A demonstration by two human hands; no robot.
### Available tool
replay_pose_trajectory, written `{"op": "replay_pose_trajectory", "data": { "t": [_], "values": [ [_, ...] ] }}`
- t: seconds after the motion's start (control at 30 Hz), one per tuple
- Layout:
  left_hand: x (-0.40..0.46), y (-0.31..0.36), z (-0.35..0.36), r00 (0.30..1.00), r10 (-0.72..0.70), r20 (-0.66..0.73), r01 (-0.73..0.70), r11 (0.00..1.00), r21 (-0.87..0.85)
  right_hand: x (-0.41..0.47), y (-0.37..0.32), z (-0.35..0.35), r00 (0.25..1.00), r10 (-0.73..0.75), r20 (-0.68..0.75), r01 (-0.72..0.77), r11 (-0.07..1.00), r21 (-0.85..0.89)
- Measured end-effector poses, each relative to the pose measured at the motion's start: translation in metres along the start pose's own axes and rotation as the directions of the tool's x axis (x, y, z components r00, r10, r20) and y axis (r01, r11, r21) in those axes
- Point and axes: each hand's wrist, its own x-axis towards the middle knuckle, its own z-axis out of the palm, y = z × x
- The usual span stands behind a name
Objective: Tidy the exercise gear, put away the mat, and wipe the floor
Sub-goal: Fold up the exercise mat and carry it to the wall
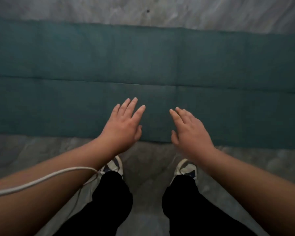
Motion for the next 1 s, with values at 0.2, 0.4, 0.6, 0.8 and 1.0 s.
{"op": "replay_pose_trajectory", "data": {
  "t": [0.2, 0.4, 0.6, 0.8, 1.0],
  "values": [
    [0.065, -0.056, 0.131, 0.969, 0.169, 0.179, -0.199, 0.966, 0.165, 0.073, 0.048, 0.137, 0.973, -0.172, 0.153, 0.195, 0.969, -0.15],
    [0.08, -0.083, 0.187, 0.922, 0.263, 0.284, -0.337, 0.906, 0.257, 0.097, 0.078, 0.192, 0.945, -0.223, 0.239, 0.285, 0.92, -0.27],
    [0.082, -0.084, 0.182, 0.842, 0.183, 0.507, -0.327, 0.921, 0.21, 0.096, 0.067, 0.194, 0.897, -0.187, 0.401, 0.336, 0.878, -0.341],
    [0.075, -0.089, 0.209, 0.859, 0.174, 0.481, -0.292, 0.939, 0.18, 0.094, 0.061, 0.213, 0.911, -0.142, 0.387, 0.308, 0.858, -0.412],
    [0.078, -0.079, 0.187, 0.887, 0.238, 0.395, -0.311, 0.941, 0.131, 0.085, 0.067, 0.189, 0.881, -0.226, 0.415, 0.377, 0.866, -0.328]
  ]
}}
